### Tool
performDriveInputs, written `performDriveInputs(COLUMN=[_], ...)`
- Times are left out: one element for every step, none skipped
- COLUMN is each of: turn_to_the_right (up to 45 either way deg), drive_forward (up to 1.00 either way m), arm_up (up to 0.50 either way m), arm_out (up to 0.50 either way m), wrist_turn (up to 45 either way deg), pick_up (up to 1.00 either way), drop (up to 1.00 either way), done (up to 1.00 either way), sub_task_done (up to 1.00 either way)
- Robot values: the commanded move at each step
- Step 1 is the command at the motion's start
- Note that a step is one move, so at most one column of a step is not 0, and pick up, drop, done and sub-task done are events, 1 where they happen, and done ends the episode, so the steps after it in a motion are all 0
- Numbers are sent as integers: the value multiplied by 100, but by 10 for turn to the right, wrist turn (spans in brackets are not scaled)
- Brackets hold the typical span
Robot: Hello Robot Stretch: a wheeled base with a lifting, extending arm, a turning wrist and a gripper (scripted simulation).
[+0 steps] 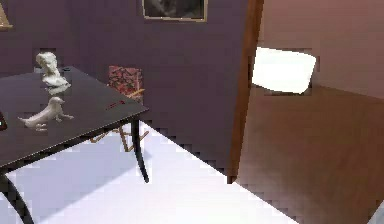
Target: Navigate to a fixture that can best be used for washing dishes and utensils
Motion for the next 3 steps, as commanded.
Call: performDriveInputs(turn_to_the_right=[0, 420, 0], drive_forward=[30, 0, 100], arm_up=[0, 0, 0], arm_out=[0, 0, 0], wrist_turn=[0, 0, 0], pick_up=[0, 0, 0], drop=[0, 0, 0], done=[0, 0, 0], sub_task_done=[0, 0, 0])
